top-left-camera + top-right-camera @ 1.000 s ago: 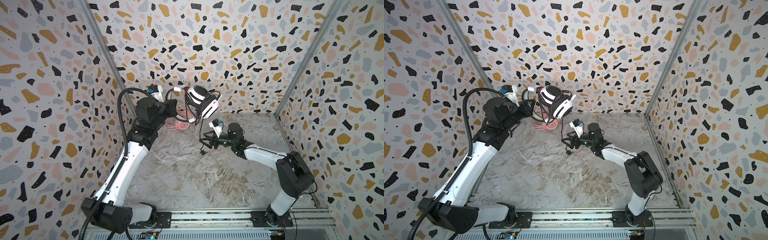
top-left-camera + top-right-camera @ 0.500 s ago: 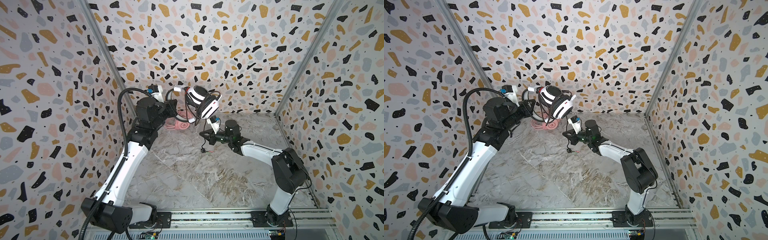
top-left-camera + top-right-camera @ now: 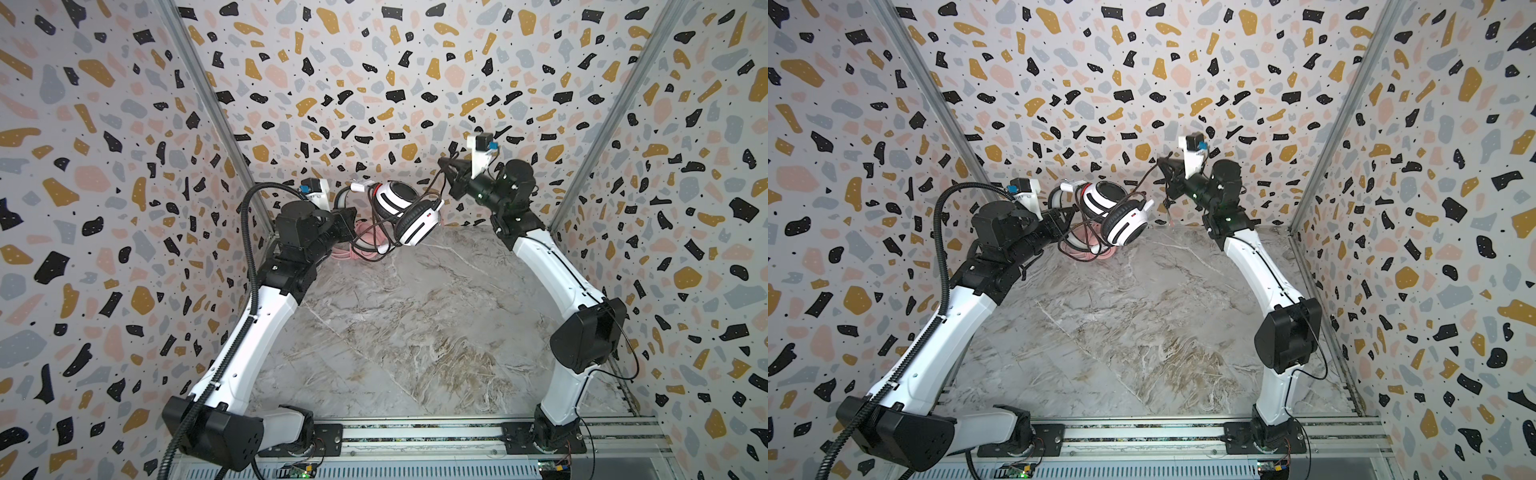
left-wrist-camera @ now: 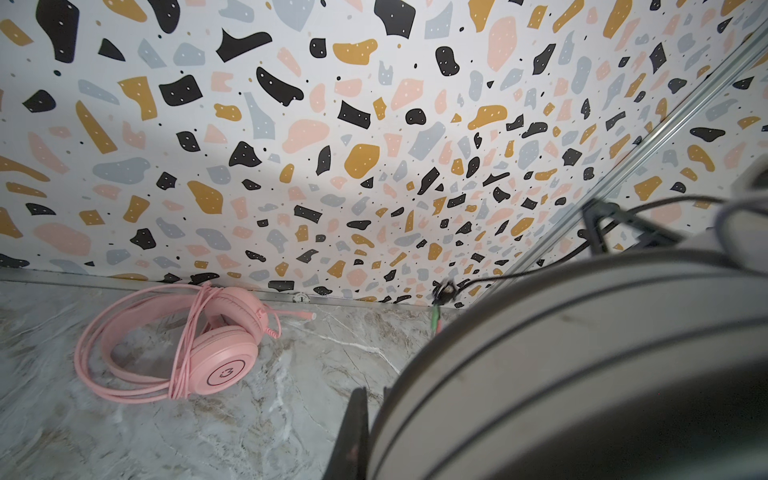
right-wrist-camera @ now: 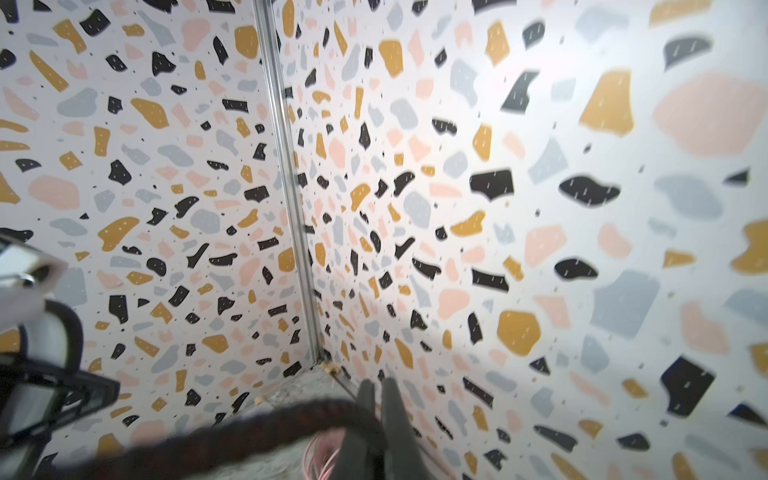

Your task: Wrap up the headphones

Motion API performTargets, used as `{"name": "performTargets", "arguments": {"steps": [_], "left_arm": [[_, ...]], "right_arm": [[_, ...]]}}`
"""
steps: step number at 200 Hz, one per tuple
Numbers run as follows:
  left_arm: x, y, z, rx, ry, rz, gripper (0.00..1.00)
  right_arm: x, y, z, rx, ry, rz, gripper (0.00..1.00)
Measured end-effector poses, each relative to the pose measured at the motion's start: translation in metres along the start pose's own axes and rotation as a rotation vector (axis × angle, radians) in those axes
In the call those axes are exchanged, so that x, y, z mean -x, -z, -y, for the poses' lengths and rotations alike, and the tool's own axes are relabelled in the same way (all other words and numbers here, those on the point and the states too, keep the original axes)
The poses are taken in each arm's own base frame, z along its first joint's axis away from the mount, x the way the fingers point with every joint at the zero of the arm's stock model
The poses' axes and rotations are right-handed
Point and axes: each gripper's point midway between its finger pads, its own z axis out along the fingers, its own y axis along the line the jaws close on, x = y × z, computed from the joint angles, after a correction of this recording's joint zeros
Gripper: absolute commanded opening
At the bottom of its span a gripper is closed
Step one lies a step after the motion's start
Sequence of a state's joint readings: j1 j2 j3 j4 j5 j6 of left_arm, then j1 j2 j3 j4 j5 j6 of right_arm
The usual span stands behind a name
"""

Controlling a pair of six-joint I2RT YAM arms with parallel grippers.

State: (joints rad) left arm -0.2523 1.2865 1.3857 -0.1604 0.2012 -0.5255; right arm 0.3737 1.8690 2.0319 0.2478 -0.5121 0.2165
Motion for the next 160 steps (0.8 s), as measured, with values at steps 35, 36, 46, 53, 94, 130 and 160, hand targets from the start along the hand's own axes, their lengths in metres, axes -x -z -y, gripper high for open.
{"name": "performTargets", "arguments": {"steps": [35, 36, 46, 53, 94, 130, 160], "left_arm": [[-0.004, -0.001, -0.006, 0.023, -0.015, -0.006, 0.0], [-0.004, -0.001, -0.006, 0.024, -0.015, -0.006, 0.0], [-0.005, -0.001, -0.008, 0.036, -0.019, -0.007, 0.0], [-0.006, -0.001, -0.01, 0.043, -0.022, -0.01, 0.0], [-0.014, -0.006, -0.02, 0.082, -0.035, -0.039, 0.0], [-0.025, -0.011, -0.032, 0.125, -0.05, -0.072, 0.0], [-0.03, -0.009, -0.044, 0.184, -0.078, -0.088, 0.0]], "right_arm": [[0.037, 0.017, -0.028, 0.034, 0.025, 0.043, 0.0], [0.037, 0.018, -0.029, 0.034, 0.024, 0.042, 0.0], [0.035, 0.028, -0.037, 0.038, 0.018, 0.028, 0.0], [0.034, 0.035, -0.042, 0.038, 0.015, 0.022, 0.0], [0.067, 0.072, -0.068, 0.039, 0.056, 0.066, 0.0], [0.129, 0.089, -0.083, 0.032, 0.141, 0.166, 0.0], [0.168, 0.095, -0.092, 0.038, 0.181, 0.232, 0.0]]}}
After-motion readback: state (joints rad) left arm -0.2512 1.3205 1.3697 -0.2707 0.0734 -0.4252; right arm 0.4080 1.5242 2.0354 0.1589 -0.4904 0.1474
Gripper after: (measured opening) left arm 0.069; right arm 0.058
